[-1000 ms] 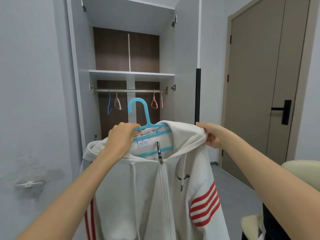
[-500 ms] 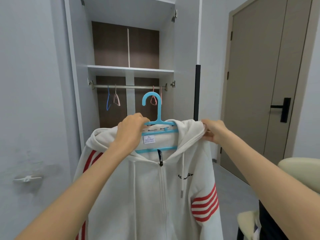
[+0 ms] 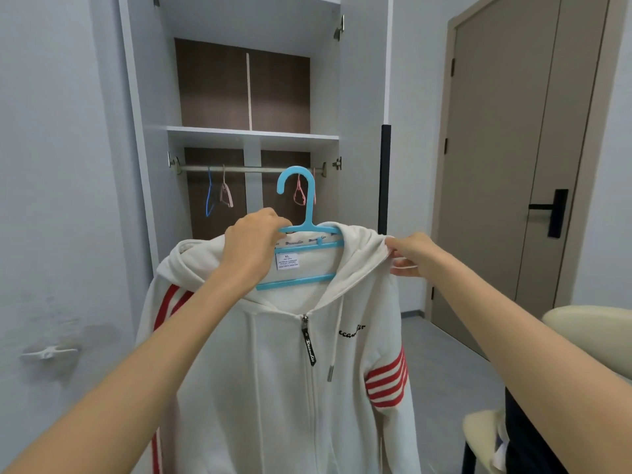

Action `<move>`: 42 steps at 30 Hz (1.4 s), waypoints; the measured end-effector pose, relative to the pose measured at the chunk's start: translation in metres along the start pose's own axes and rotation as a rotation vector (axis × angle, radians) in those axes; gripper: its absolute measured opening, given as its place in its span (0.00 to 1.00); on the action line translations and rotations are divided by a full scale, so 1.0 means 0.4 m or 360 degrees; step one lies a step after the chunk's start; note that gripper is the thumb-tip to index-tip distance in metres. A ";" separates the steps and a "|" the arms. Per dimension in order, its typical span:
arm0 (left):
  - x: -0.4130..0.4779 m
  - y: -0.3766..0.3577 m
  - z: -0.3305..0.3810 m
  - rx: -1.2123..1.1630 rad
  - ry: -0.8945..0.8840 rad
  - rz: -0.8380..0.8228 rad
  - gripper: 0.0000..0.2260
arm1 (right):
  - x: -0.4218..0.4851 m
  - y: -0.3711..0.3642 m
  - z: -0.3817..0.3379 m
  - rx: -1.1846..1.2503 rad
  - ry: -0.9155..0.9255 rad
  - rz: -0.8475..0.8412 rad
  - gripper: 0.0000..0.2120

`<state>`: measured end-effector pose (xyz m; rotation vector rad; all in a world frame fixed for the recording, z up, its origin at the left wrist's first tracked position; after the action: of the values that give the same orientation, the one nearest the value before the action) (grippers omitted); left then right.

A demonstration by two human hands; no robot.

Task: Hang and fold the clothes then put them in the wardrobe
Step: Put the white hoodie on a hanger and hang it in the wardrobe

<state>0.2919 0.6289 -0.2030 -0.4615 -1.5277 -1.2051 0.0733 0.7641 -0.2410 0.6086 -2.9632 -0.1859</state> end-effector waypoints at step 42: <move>-0.042 -0.053 -0.023 0.0018 0.0072 -0.0118 0.16 | -0.018 -0.011 -0.046 0.0300 0.0085 -0.0289 0.10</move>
<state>0.2854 0.6173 -0.2283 -0.3705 -1.5234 -1.2554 0.0840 0.7611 -0.2240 0.8912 -2.8929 0.0952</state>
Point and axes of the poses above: each hand's wrist, its own x-axis towards the middle knuckle, its own y-axis out of the back of the hand, z = x × y, the point moved 5 cm from there along x, towards the middle knuckle, and after that the axes turned 12 degrees about z, right-handed, at the moved point
